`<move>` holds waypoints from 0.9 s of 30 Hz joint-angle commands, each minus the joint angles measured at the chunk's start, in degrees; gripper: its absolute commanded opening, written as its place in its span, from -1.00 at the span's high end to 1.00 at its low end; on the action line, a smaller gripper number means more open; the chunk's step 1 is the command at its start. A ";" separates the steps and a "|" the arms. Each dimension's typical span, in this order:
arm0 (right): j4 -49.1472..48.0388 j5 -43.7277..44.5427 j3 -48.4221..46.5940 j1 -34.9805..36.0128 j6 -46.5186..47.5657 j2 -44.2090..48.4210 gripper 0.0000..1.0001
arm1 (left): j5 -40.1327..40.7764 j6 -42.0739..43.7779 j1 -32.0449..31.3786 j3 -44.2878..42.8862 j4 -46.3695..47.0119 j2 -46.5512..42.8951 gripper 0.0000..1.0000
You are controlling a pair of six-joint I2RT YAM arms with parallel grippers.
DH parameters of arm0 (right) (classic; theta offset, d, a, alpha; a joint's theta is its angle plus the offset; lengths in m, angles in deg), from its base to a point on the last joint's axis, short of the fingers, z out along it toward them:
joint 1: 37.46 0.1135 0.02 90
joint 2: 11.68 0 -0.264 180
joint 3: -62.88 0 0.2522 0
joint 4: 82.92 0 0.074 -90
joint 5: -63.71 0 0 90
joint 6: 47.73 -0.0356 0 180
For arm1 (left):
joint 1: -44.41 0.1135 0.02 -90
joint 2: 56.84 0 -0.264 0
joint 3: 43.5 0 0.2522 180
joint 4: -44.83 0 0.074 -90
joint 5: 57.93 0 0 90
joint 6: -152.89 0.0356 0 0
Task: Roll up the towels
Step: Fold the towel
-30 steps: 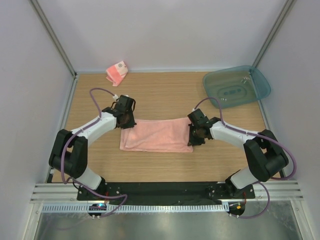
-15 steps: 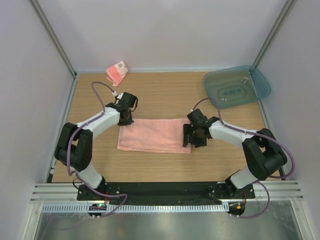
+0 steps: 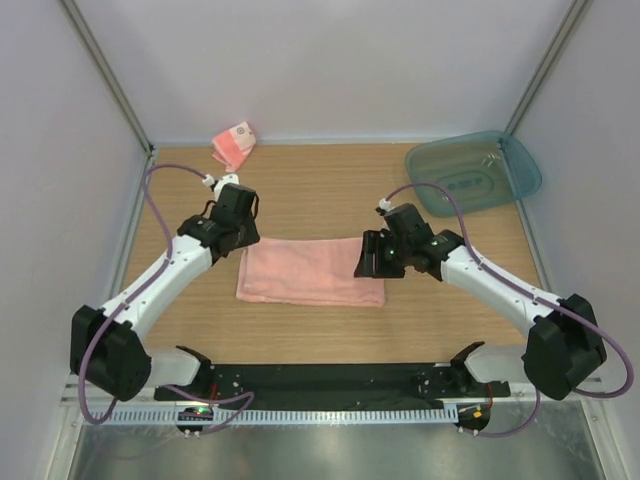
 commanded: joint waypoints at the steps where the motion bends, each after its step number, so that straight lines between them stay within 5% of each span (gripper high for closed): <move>1: -8.85 -16.21 0.61 0.43 -1.61 -0.79 -0.07 | -11.15 -1.82 -0.26 4.34 5.68 -4.89 0.28; 4: -13.69 -18.35 2.19 0.51 -3.46 -4.82 0.59 | -22.85 -3.32 -0.26 10.33 14.91 -4.28 0.47; 7: -17.38 -18.00 4.39 0.43 -4.95 -8.08 0.77 | -28.14 -5.24 -0.43 14.28 20.02 -0.68 0.68; 16: -23.72 -15.63 14.23 -2.21 -8.04 -13.81 0.86 | -23.58 -8.76 -0.26 23.34 21.70 2.22 0.82; 27: -21.70 -12.90 19.86 -6.60 -8.57 -12.76 0.88 | -13.65 -9.73 1.68 24.40 17.22 3.72 0.85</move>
